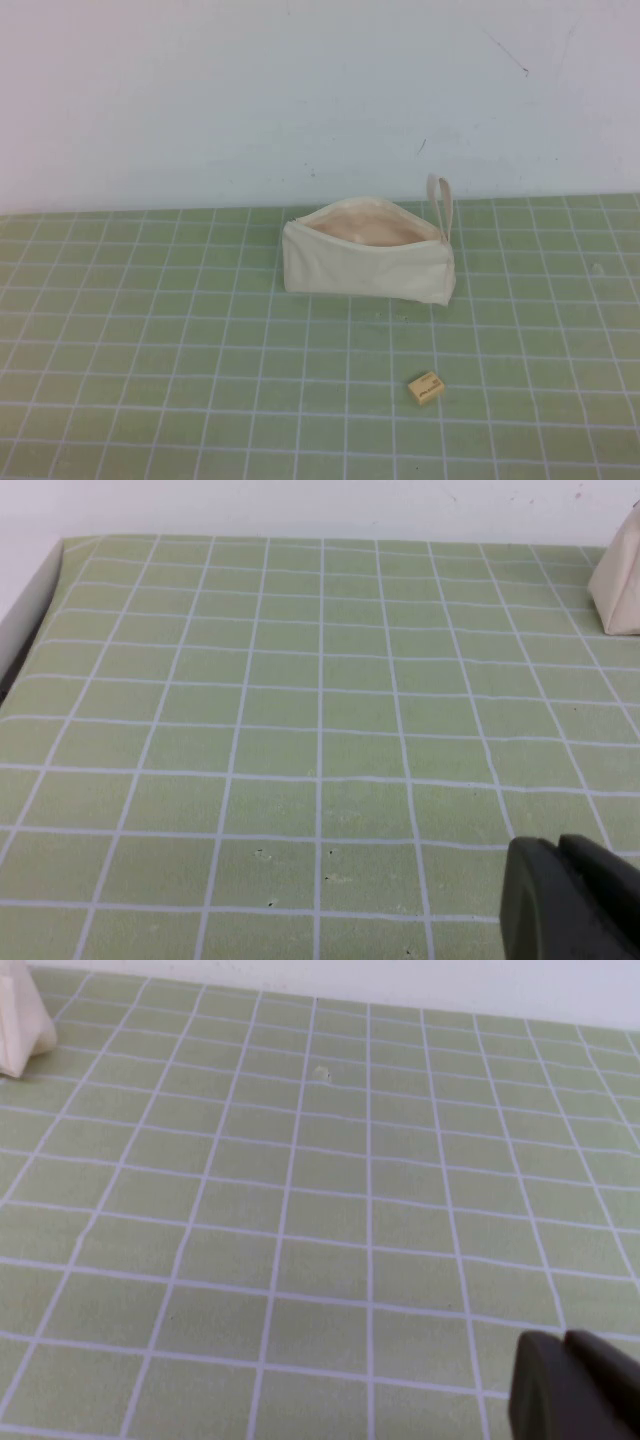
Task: Put eraser into pencil case
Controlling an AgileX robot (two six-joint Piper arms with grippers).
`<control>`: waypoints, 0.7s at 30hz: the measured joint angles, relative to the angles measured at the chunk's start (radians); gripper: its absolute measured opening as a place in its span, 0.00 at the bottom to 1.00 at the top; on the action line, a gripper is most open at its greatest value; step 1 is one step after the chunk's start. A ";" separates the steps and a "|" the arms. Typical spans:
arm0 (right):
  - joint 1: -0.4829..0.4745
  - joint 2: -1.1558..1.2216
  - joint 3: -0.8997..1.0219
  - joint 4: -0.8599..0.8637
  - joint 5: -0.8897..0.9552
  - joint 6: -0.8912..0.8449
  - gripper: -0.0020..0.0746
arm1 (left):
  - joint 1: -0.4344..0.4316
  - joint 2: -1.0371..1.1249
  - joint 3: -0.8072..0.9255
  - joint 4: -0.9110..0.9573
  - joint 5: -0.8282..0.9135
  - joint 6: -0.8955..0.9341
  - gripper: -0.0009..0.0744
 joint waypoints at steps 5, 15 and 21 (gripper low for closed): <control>0.000 0.000 0.000 0.000 0.000 0.000 0.03 | 0.000 0.000 0.000 0.000 0.000 0.000 0.01; 0.000 0.000 0.000 0.000 0.000 0.000 0.03 | 0.000 0.000 0.000 0.000 0.000 0.000 0.01; 0.000 0.000 0.000 -0.020 0.000 0.000 0.03 | 0.000 0.000 0.000 0.000 0.000 0.000 0.01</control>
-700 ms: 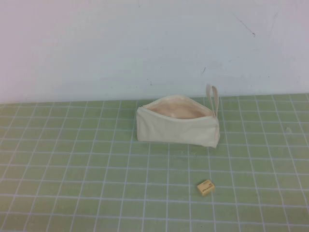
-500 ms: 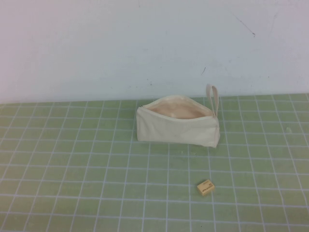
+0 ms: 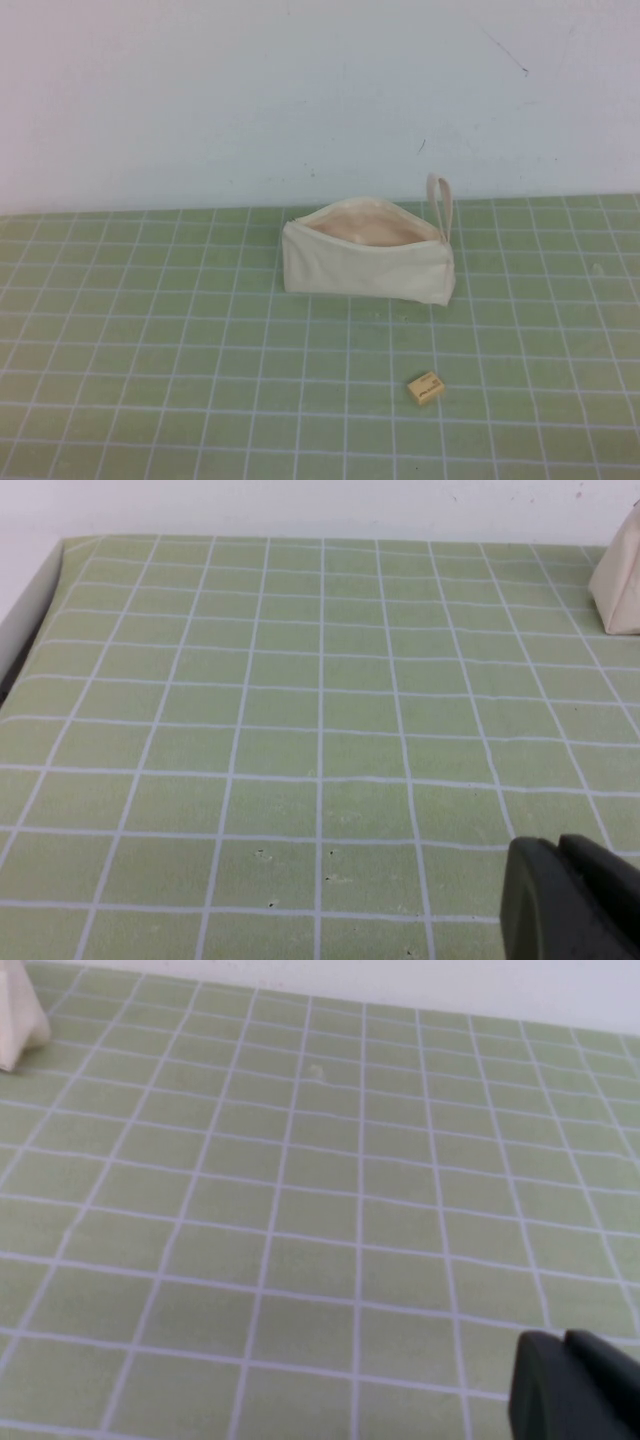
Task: Put eraser into pencil case
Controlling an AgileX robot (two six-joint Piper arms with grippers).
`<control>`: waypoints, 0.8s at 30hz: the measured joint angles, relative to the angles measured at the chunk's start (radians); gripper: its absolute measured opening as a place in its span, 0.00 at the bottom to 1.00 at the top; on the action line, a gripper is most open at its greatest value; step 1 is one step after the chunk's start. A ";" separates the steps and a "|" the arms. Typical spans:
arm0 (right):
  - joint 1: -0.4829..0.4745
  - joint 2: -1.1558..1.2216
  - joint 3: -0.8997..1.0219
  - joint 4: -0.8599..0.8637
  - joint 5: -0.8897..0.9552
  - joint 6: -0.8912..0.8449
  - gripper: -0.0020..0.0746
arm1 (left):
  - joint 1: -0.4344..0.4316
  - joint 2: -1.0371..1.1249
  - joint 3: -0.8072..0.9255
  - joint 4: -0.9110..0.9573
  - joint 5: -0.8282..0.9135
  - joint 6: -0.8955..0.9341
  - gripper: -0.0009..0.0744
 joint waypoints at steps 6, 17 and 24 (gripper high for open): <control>0.000 0.000 0.000 -0.087 0.002 0.000 0.03 | 0.000 0.000 0.000 0.000 0.000 0.000 0.01; 0.000 -0.001 0.000 -0.116 0.004 0.000 0.02 | 0.000 0.000 0.000 0.000 0.000 0.000 0.01; 0.000 -0.001 0.000 -0.137 -0.013 0.000 0.02 | 0.000 0.000 0.000 0.000 0.000 0.000 0.01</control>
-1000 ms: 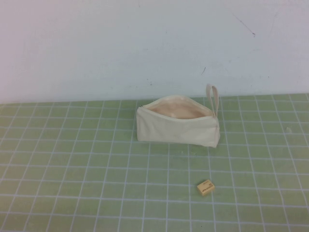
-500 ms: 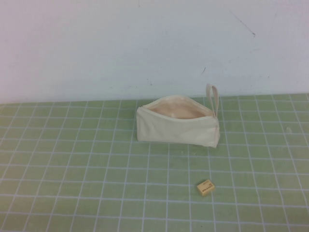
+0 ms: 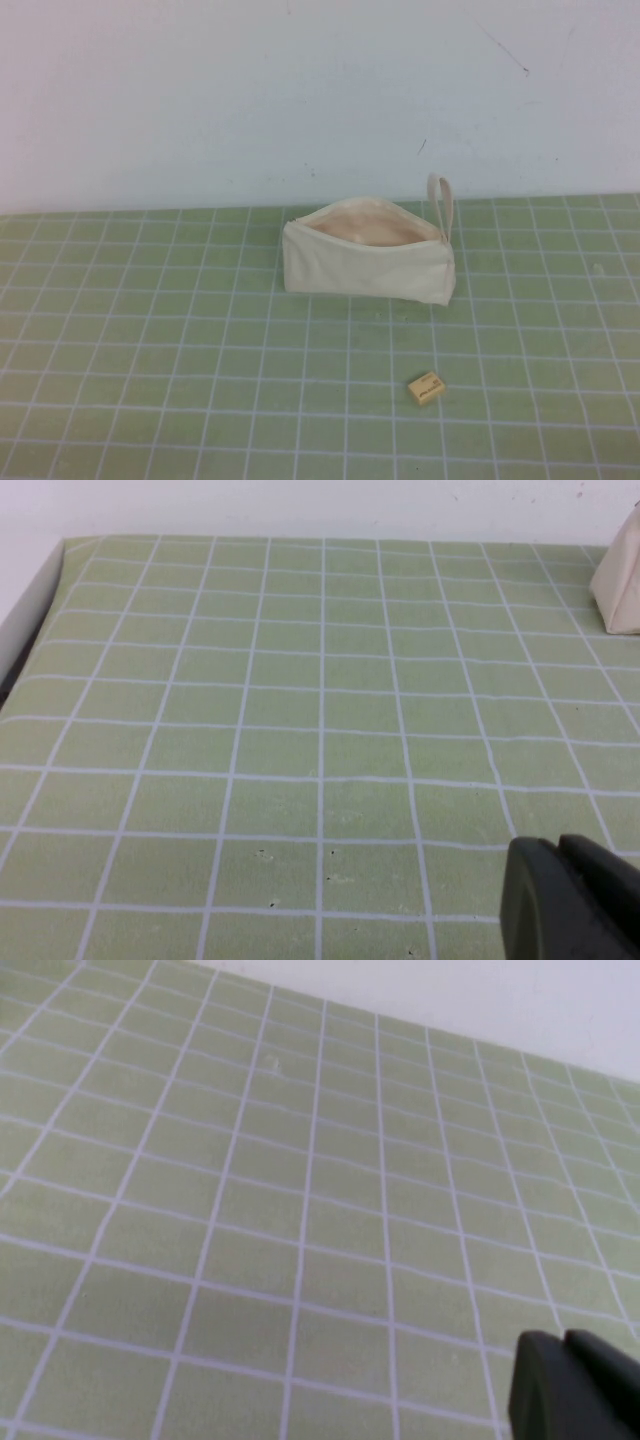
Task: Put eraser into pencil case
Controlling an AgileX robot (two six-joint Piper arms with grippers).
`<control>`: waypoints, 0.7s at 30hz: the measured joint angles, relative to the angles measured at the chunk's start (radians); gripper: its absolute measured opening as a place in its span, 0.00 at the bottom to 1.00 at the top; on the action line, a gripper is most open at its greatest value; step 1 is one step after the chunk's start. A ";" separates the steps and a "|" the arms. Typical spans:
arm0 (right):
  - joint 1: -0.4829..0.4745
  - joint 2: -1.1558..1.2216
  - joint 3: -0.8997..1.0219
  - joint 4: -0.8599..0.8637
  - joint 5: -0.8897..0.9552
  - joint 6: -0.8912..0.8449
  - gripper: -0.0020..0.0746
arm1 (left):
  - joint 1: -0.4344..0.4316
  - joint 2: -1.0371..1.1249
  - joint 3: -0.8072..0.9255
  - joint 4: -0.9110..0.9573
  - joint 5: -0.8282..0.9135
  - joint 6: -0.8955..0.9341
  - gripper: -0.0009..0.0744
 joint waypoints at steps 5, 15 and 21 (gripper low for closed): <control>0.000 0.000 0.002 -0.001 -0.205 0.000 0.03 | 0.000 0.000 0.000 0.000 0.000 0.000 0.01; 0.000 0.000 0.002 -0.016 -0.876 0.000 0.03 | 0.000 0.000 0.000 0.000 0.000 0.000 0.01; 0.000 -0.004 -0.040 0.039 -0.890 0.000 0.02 | 0.000 0.000 0.000 0.000 0.000 0.000 0.01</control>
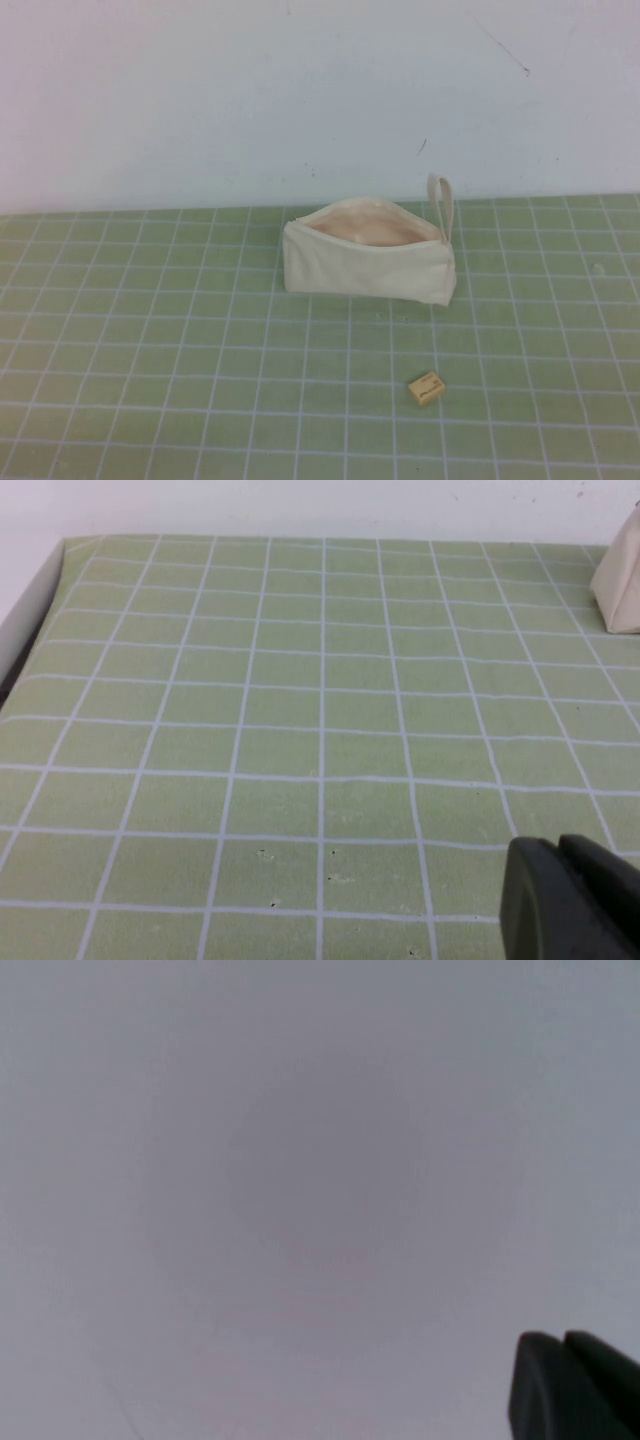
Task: Put eraser into pencil case
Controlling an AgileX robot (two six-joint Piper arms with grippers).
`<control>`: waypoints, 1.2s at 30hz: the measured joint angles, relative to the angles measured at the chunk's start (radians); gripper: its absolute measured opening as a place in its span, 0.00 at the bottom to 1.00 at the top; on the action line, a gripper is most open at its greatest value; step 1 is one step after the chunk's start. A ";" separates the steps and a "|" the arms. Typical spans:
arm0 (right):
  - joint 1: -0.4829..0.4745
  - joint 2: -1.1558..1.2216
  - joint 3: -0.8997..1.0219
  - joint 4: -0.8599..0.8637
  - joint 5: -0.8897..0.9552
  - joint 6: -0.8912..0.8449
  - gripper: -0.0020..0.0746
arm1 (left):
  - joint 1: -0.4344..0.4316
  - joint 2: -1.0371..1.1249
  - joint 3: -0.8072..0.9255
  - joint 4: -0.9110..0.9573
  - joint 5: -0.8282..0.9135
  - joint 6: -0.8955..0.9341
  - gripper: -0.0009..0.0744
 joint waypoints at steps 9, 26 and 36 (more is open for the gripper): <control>0.000 0.108 -0.460 0.024 0.601 0.029 0.03 | 0.000 0.000 0.000 0.000 0.000 0.000 0.01; 0.003 0.933 -0.729 0.659 1.236 -0.677 0.03 | 0.000 0.000 0.000 0.000 0.000 0.000 0.01; 0.316 1.390 -0.743 0.769 1.009 -0.820 0.03 | 0.000 0.000 0.000 0.000 0.000 0.000 0.01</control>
